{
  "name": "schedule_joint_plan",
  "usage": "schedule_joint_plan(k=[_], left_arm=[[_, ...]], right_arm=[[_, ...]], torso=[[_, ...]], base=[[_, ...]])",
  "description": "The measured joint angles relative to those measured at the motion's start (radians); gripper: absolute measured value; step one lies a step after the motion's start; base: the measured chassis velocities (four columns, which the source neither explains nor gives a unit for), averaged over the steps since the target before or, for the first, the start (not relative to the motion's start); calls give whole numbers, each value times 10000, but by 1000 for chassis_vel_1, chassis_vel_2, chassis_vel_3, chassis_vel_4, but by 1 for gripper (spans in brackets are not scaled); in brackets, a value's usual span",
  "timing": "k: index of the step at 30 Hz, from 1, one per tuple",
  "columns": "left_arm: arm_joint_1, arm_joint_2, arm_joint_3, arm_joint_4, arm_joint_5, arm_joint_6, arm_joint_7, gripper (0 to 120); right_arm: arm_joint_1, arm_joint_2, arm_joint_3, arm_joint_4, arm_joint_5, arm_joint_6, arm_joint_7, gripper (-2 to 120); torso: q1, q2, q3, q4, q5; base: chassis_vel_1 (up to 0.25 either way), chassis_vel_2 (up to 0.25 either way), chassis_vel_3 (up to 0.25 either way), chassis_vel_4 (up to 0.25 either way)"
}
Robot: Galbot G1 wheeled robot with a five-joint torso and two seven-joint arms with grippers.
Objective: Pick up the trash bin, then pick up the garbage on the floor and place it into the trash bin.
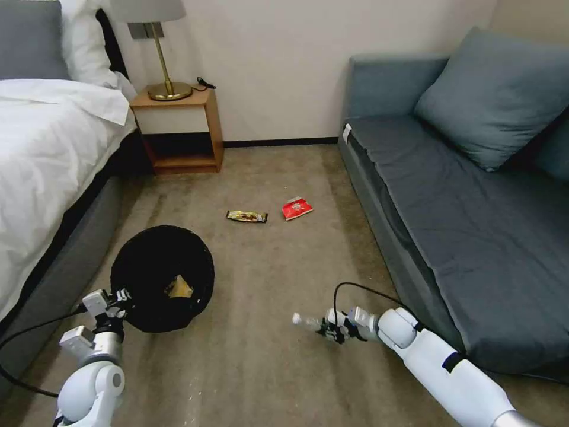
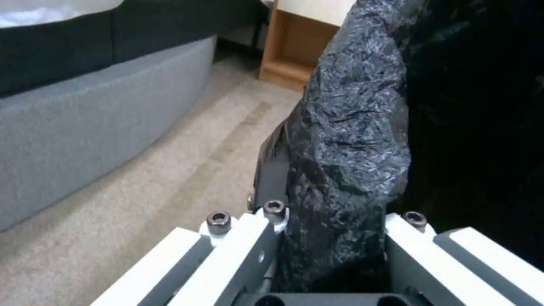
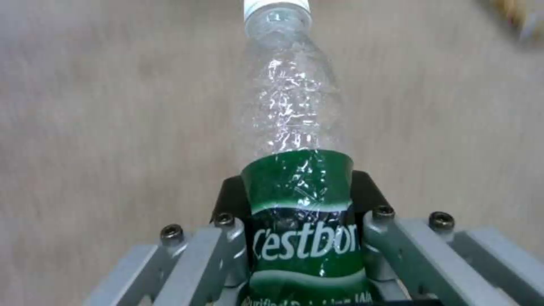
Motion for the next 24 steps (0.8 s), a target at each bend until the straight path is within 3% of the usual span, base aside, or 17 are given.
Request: schedule_joint_plan(k=[4, 10, 12, 14, 17, 24], left_arm=[[-63, -115, 95, 4, 176, -59, 19, 3], [-227, -258, 299, 222, 345, -65, -78, 3], [-327, -343, 365, 376, 441, -57, -398, 3], [-359, -362, 382, 414, 447, -48, -486, 3], [-516, -468, 481, 623, 454, -26, -738, 3], [-618, -686, 591, 775, 465, -22, -783, 3]], right_arm=[[1220, -16, -1132, 1395, 1347, -476, 593, 26], [2851, 411, -2543, 1999, 3368, -907, 1575, 26], [3658, 752, -3244, 2124, 4414, -1086, 2101, 26], [3810, 818, -3382, 2135, 4627, -1098, 2239, 26], [4622, 1463, -4350, 2096, 6172, -1113, 3072, 26], [5121, 2747, -5092, 986, 6756, -940, 3348, 26]], torso=[[0, 0, 1, 0, -1], [0, 0, 0, 1, -3], [0, 0, 1, 1, -2], [0, 0, 1, 3, -1], [1, 0, 1, 1, 0], [0, 0, 1, 1, -1]], base=[[0, 0, 0, 0], [0, 0, 0, 0], [0, 0, 0, 0], [0, 0, 0, 0], [0, 0, 0, 0], [0, 0, 0, 0]])
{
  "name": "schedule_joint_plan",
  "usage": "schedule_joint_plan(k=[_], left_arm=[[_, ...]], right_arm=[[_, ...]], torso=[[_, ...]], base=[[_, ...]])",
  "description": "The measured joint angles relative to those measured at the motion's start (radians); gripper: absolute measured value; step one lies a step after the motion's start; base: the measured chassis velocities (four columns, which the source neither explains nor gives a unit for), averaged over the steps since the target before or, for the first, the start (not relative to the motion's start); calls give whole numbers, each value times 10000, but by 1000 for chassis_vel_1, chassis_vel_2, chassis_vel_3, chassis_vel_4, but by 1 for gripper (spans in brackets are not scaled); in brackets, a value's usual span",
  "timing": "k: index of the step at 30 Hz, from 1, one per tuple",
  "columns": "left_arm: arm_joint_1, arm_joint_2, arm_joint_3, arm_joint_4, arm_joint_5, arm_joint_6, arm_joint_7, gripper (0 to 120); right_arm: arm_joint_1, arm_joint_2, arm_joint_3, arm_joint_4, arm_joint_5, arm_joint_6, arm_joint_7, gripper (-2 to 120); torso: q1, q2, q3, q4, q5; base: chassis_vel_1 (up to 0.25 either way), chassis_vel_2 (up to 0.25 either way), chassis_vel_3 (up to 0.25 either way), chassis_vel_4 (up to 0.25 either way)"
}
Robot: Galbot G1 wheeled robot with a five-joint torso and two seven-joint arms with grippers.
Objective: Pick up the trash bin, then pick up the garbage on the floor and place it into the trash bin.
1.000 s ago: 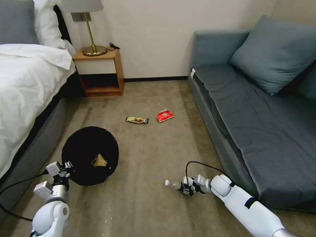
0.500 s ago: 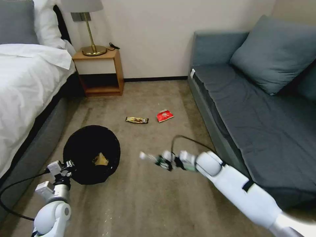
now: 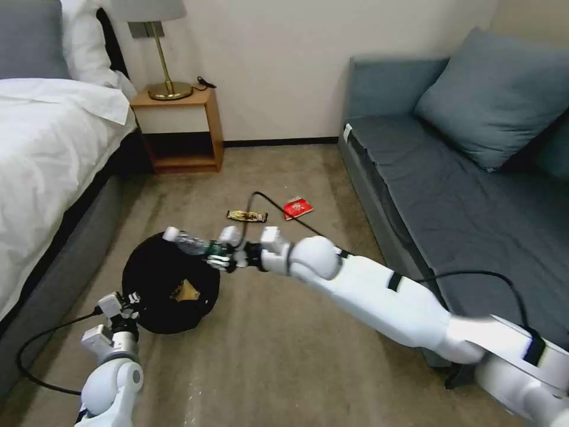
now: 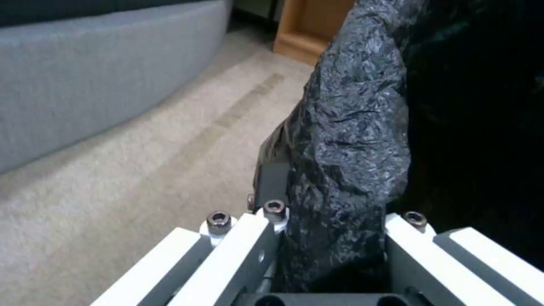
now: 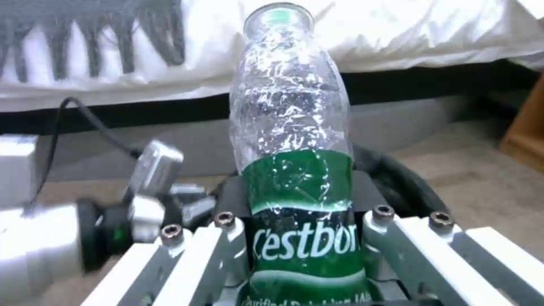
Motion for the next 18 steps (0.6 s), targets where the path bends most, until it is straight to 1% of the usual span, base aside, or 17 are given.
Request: schedule_joint_plan(k=[3, 4, 6, 12, 16, 18], left_arm=[[-28, -154, 42, 6, 17, 1, 0, 3], [-28, -154, 42, 6, 17, 1, 0, 3], [-31, -224, 43, -8, 18, 3, 0, 3], [-62, -289, -5, -59, -7, -53, 3, 3], [-81, -353, -35, -179, -157, -122, 4, 3], [-76, -365, -35, -218, -181, -123, 9, 3]], right_arm=[[135, 930, -298, -1013, -41, 226, 205, 26], [135, 930, -298, -1013, -41, 226, 205, 26], [175, 1317, -322, -1487, -171, 320, 279, 26], [172, 1668, -401, -1886, -309, 409, 423, 26], [18, 2059, -533, -2405, -620, 967, 856, 26], [-34, 2135, -550, -2528, -716, 1129, 943, 26]], torso=[[1, 0, 0, 2, 0], [1, 0, 0, 2, 0], [1, 0, 0, 2, -1], [0, 0, 0, -2, 0], [0, 0, -1, 0, 0], [1, 0, 0, 0, 1]], base=[[0, 0, 0, 0], [0, 0, 0, 0], [0, 0, 0, 0], [0, 0, 0, 0], [0, 0, 0, 0], [0, 0, 0, 0]])
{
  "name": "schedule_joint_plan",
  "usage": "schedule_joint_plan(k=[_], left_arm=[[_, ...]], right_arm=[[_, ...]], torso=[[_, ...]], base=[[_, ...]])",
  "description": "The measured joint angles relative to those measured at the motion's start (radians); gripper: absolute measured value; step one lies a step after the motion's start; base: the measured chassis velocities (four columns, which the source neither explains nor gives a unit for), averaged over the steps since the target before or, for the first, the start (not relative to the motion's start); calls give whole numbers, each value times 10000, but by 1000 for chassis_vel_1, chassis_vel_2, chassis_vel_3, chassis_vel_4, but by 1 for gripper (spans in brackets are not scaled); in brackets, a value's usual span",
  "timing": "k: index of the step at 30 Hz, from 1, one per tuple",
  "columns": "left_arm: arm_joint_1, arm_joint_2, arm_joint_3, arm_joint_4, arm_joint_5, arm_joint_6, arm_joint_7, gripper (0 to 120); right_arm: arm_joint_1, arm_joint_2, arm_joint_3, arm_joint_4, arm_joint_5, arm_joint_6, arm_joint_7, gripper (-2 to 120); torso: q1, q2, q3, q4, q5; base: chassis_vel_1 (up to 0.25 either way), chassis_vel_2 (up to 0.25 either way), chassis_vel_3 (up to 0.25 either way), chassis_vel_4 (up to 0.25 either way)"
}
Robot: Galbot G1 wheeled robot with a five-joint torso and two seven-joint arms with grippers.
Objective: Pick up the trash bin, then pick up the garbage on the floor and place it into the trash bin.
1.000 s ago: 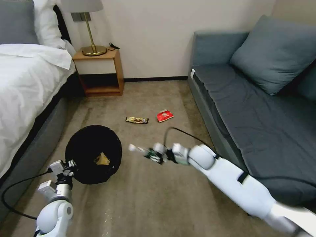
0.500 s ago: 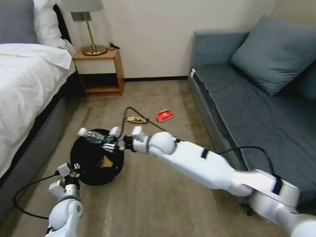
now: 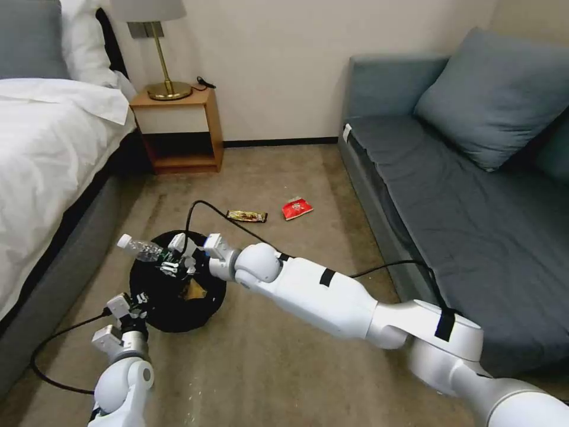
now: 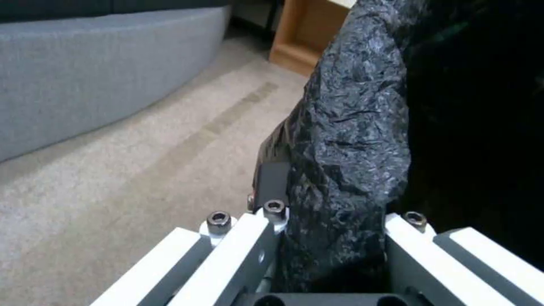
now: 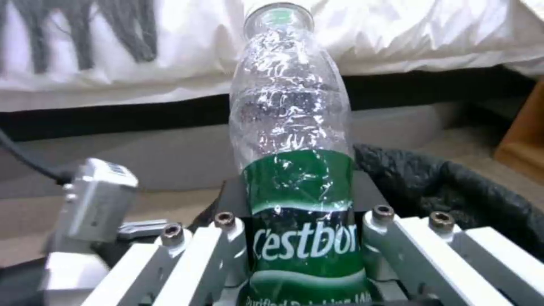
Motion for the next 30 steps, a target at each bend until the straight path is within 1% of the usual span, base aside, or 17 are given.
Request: schedule_joint_plan(k=[2, 3, 6, 7, 8, 9, 11, 12, 13, 16, 17, 18, 21, 25, 27, 29, 30], left_arm=[[20, -18, -7, -48, -22, -3, 9, 3], [20, -18, -7, -48, -22, -3, 9, 3], [52, -16, -51, -61, -32, -18, 36, 3], [56, -11, -57, -61, -34, -19, 38, 3], [56, -11, -57, -61, -34, -19, 38, 3], [58, -5, -62, -61, -36, -23, 41, 3], [58, -2, -64, -61, -39, -27, 46, 3], [60, -1, -64, -61, -40, -27, 47, 3], [60, -1, -64, -61, -40, -27, 47, 3], [88, 12, -64, -84, -45, -39, 51, 3], [88, 12, -64, -84, -45, -39, 51, 3], [100, 17, -64, -93, -46, -45, 52, 3], [150, 39, -74, -124, -46, -64, 55, 3], [186, 92, -135, -146, -58, -100, 57, 3], [231, 183, -205, -147, -109, -129, 58, 3], [286, 309, -276, -163, -195, -145, 58, 3], [286, 309, -276, -163, -195, -145, 58, 3]], right_arm=[[-79, 67, -34, -126, -114, 149, 163, 31], [-79, 67, -34, -126, -114, 149, 163, 31], [-159, 76, -70, -69, -166, 256, 257, 46], [-173, 70, -71, -31, -167, 270, 288, 50], [-173, 70, -71, -31, -167, 270, 288, 50], [-187, 60, -74, 16, -167, 283, 338, 56], [-216, 37, -78, 52, -176, 308, 395, 62], [-237, 14, -78, 70, -201, 327, 425, 68], [-237, 14, -78, 70, -201, 327, 425, 68], [-320, -72, -62, 151, -236, 342, 506, 83], [-320, -72, -62, 151, -236, 342, 506, 83], [-346, -102, -49, 155, -252, 357, 521, 88], [-476, -180, 110, 221, -307, 404, 599, 98], [-672, -299, 414, 508, -76, 511, 717, 99], [-903, -514, 770, 968, 318, 576, 1075, 100], [-1236, -900, 1280, 1569, 603, 543, 1534, 100], [-1236, -900, 1280, 1569, 603, 543, 1534, 100]], torso=[[0, 0, 0, -1, -1], [0, 0, 0, -1, -1], [0, 0, 0, -1, 0], [0, 0, 0, 0, 0], [0, 0, 0, 0, 0], [0, 0, 0, 0, 0], [0, 0, 0, 0, 0], [0, 0, -1, -1, 0], [0, 0, -1, -1, 0], [0, 0, 0, -1, 0], [0, 0, 0, -1, 0], [0, 0, -1, 0, 1], [0, 0, 0, -1, 0], [0, 0, 0, 0, 1], [0, 0, -1, 3, 2], [0, 0, 0, 4, 2], [0, 0, 0, 4, 2]], base=[[0, 0, 0, 0], [0, 0, 0, 0], [0, 0, 0, 0], [0, 0, 0, 0], [0, 0, 0, 0], [0, 0, 0, 0], [0, 0, 0, 0], [0, 0, 0, 0], [0, 0, 0, 0], [0, 0, 0, 0], [0, 0, 0, 0], [0, 0, 0, 0], [0, 0, 0, 0], [0, 0, 0, 0], [0, 0, 0, 0], [0, 0, 0, 0], [0, 0, 0, 0]])
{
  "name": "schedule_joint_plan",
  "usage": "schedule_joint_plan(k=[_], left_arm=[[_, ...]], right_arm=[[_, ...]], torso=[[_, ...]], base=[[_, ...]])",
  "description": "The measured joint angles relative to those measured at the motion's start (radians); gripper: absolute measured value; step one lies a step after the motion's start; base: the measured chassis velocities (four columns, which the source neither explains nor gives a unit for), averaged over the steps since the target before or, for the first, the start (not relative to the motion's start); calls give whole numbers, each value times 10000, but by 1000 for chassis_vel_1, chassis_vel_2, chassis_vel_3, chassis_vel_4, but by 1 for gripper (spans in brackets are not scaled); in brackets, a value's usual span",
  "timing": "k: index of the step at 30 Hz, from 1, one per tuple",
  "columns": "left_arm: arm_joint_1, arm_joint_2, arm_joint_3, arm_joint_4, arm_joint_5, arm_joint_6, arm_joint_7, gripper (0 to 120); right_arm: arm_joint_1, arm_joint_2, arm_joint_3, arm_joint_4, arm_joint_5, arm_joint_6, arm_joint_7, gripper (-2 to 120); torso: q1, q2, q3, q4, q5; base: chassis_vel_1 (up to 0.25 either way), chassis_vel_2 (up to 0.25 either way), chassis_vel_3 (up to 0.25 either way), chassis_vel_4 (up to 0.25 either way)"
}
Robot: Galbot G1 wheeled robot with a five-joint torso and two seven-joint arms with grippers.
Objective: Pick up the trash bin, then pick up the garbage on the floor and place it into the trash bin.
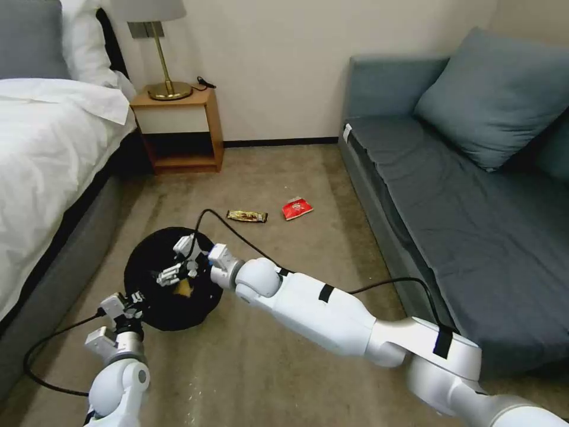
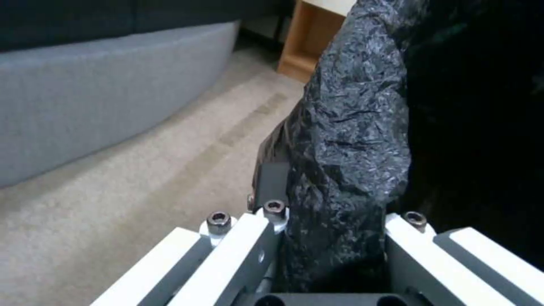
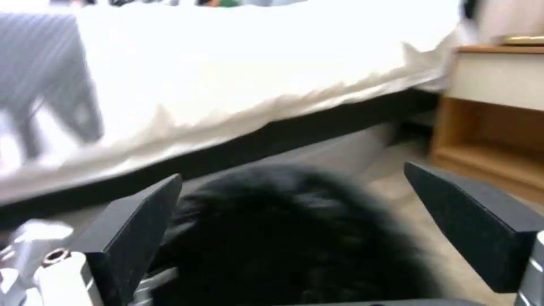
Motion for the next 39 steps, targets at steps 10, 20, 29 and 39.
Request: schedule_joint_plan(k=[10, 20, 29, 39], left_arm=[[255, 319, -224, -297, -186, -115, -43, 3], [473, 381, -298, -611, -215, -245, -57, 3], [540, 372, -298, -675, -223, -271, -75, 3], [564, 313, -287, -612, -191, -335, -45, 3]], right_arm=[[-2210, -2006, 2569, 2043, 152, -969, 508, 100], [-3559, -2463, 3814, 2266, -255, -1277, 259, 100], [-3676, -2406, 3996, 1919, -390, -1122, 89, 100], [-3581, -2366, 3969, 1731, -452, -1007, -164, 100]], torso=[[0, 1, -2, -7, 1], [0, 1, -1, -5, 2], [0, 1, -1, -4, 0], [0, 1, -1, -3, -1]], base=[[0, 0, 0, 0], [0, 0, 0, 0], [0, 0, 0, 0], [0, 0, 0, 0]])
